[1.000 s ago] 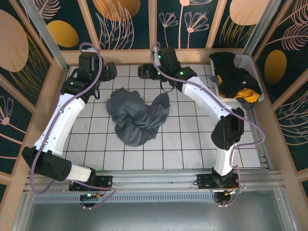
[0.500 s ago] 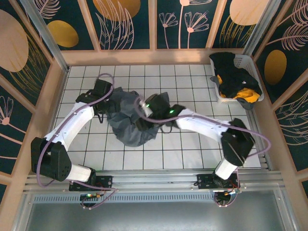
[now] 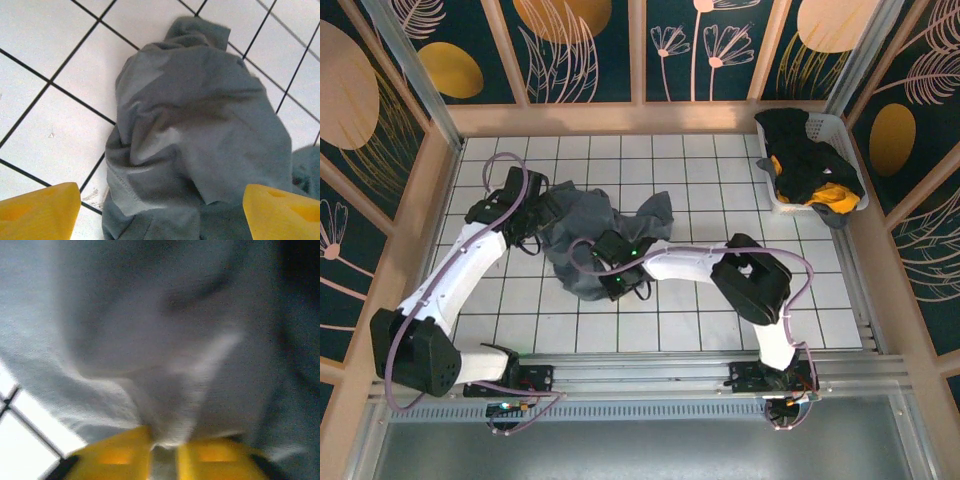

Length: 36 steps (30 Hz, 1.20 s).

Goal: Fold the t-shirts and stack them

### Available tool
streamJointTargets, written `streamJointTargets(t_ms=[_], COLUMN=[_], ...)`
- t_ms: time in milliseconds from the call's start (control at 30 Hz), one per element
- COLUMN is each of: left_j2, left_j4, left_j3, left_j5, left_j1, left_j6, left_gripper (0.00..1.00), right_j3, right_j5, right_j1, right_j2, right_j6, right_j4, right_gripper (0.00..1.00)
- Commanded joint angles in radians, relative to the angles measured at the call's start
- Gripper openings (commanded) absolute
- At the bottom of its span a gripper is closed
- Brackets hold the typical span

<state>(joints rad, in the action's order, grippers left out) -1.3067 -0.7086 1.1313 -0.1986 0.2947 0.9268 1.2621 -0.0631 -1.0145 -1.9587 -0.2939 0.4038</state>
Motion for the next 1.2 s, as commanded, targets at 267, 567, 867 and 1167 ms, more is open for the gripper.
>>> streamJointTargets(t_ms=[267, 567, 867, 1167], left_j2=[0.07, 0.004, -0.051, -0.017], left_j4=[0.126, 0.201, 0.139, 0.075], left_j3=[-0.032, -0.028, 0.009, -0.009], left_j5=[0.122, 0.239, 0.195, 0.148], left_j1=[-0.017, -0.017, -0.017, -0.067], left_j6=[-0.039, -0.067, -0.05, -0.021], left_gripper=[0.82, 0.81, 0.81, 0.81], right_j3=[-0.164, 0.008, -0.104, 0.067], right_j5=[0.132, 0.191, 0.033, 0.152], right_j1=[0.548, 0.508, 0.079, -0.012], right_j2=[0.255, 0.334, 0.252, -0.002], right_j6=[0.002, -0.072, -0.035, 0.034], right_j4=[0.099, 0.158, -0.078, -0.092], right_gripper=[0.0, 0.52, 0.65, 0.69])
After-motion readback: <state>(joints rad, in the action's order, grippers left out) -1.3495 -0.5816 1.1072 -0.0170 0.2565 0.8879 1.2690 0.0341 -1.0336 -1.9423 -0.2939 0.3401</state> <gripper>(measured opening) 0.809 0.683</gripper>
